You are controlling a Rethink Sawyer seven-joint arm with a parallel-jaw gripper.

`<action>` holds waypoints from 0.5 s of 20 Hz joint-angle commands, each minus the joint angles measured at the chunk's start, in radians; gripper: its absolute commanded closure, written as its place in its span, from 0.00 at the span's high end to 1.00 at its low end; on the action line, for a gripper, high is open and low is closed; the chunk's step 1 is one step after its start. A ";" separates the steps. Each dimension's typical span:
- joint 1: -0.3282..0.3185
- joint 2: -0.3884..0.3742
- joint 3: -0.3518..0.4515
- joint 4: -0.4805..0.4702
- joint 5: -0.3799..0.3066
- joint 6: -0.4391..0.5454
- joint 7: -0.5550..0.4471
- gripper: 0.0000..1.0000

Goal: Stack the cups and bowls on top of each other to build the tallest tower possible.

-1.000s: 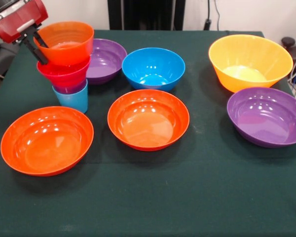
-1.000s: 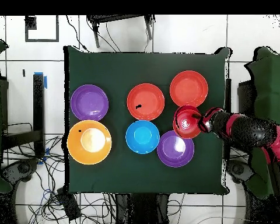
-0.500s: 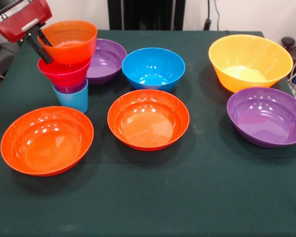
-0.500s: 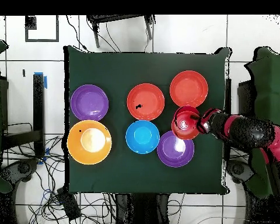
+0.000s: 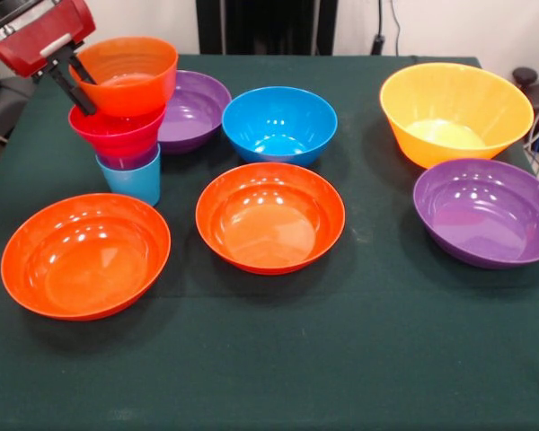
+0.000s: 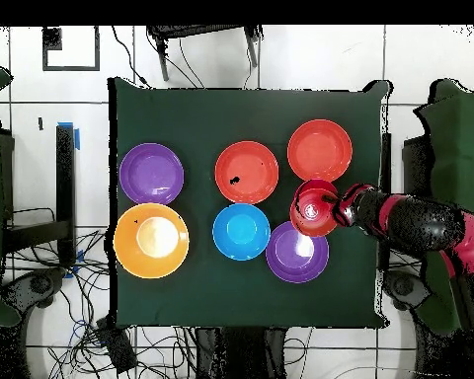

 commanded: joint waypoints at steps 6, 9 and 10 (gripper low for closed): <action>0.071 -0.004 -0.019 -0.027 -0.009 0.001 -0.178 0.00; 0.078 -0.006 -0.019 -0.040 -0.007 0.012 -0.187 0.00; 0.079 -0.007 -0.019 -0.043 -0.007 0.015 -0.190 0.00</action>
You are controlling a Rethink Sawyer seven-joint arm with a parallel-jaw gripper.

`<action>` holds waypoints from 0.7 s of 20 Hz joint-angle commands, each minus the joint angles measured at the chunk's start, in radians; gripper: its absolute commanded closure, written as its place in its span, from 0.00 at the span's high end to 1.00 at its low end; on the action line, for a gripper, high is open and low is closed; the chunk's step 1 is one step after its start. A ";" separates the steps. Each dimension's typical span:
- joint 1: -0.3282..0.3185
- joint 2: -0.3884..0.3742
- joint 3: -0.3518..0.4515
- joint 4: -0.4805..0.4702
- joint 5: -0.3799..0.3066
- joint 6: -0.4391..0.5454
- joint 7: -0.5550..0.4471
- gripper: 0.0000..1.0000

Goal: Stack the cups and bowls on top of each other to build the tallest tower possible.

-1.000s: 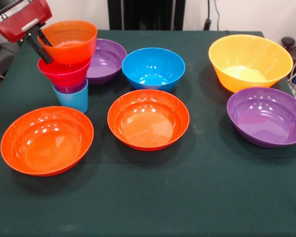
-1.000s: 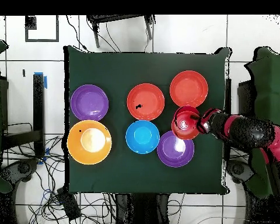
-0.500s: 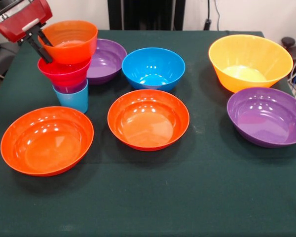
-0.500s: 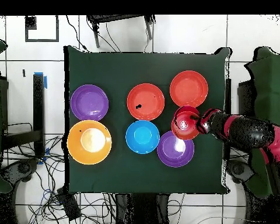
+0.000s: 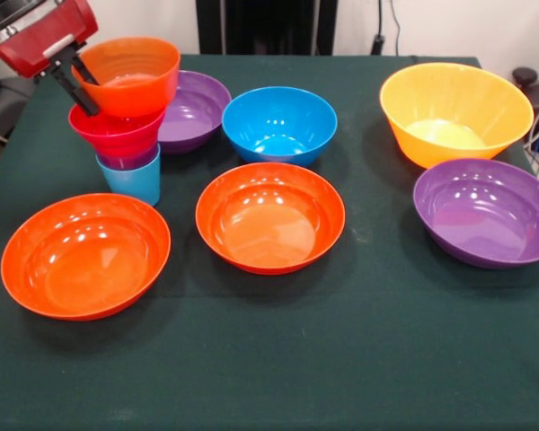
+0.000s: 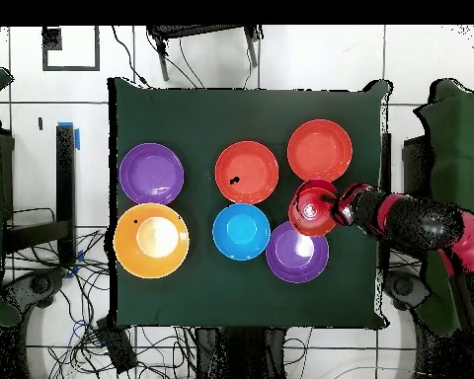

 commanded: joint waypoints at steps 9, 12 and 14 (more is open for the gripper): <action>0.075 0.005 -0.014 -0.052 -0.002 0.005 -0.196 0.00; 0.082 0.004 -0.014 -0.061 -0.005 0.007 -0.200 0.00; 0.084 0.002 -0.016 -0.068 -0.004 0.018 -0.205 0.00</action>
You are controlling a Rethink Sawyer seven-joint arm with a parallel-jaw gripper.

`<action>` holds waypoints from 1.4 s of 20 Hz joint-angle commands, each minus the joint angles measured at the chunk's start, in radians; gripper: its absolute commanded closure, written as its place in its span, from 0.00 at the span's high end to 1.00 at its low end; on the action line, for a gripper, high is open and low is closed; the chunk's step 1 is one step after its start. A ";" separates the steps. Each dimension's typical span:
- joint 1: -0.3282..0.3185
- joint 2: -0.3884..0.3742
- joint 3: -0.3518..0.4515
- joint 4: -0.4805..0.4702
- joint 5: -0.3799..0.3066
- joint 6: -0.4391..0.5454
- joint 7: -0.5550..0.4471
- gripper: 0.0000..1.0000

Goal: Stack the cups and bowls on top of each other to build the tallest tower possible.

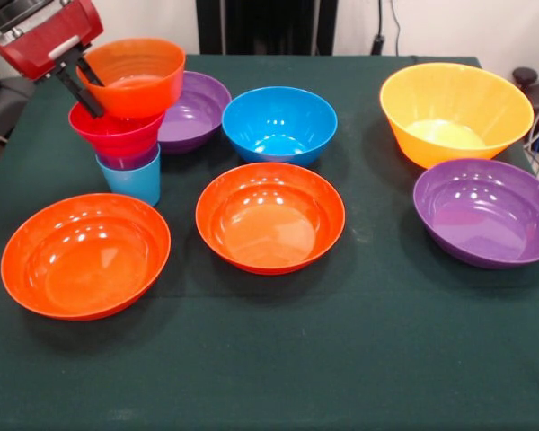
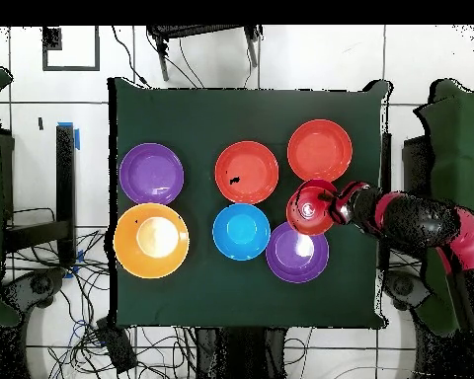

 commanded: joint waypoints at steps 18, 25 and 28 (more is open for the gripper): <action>0.080 0.003 -0.022 -0.084 -0.015 0.032 -0.242 0.00; 0.072 0.004 -0.028 -0.085 -0.030 0.019 -0.252 0.00; 0.069 0.003 -0.028 -0.080 -0.030 0.020 -0.251 0.00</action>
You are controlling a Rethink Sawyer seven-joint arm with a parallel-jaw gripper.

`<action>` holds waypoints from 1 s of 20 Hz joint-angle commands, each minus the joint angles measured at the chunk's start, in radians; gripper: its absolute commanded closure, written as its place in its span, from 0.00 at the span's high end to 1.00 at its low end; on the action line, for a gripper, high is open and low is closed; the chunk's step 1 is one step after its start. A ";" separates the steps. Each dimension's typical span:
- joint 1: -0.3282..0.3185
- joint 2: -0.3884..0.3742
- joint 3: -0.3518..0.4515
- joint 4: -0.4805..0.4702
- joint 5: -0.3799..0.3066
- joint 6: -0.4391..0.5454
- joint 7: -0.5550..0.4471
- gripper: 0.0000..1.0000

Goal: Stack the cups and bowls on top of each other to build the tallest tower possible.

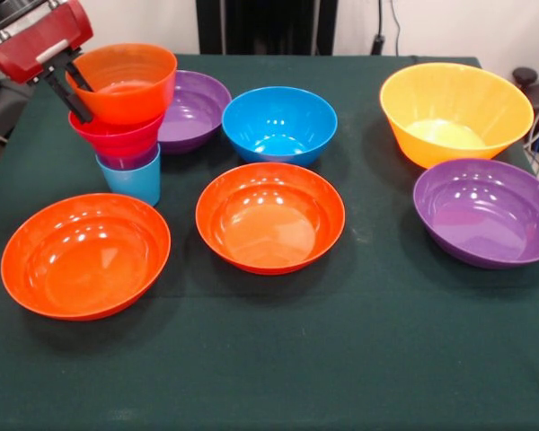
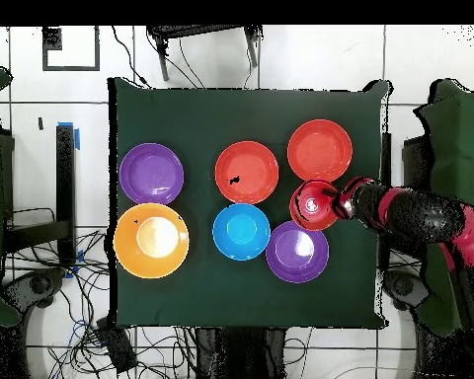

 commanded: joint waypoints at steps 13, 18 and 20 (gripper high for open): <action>0.031 -0.020 -0.045 -0.014 -0.039 0.009 -0.217 0.00; 0.031 -0.014 -0.044 -0.026 -0.039 0.014 -0.229 0.00; 0.033 -0.015 -0.044 -0.026 -0.038 0.015 -0.227 0.00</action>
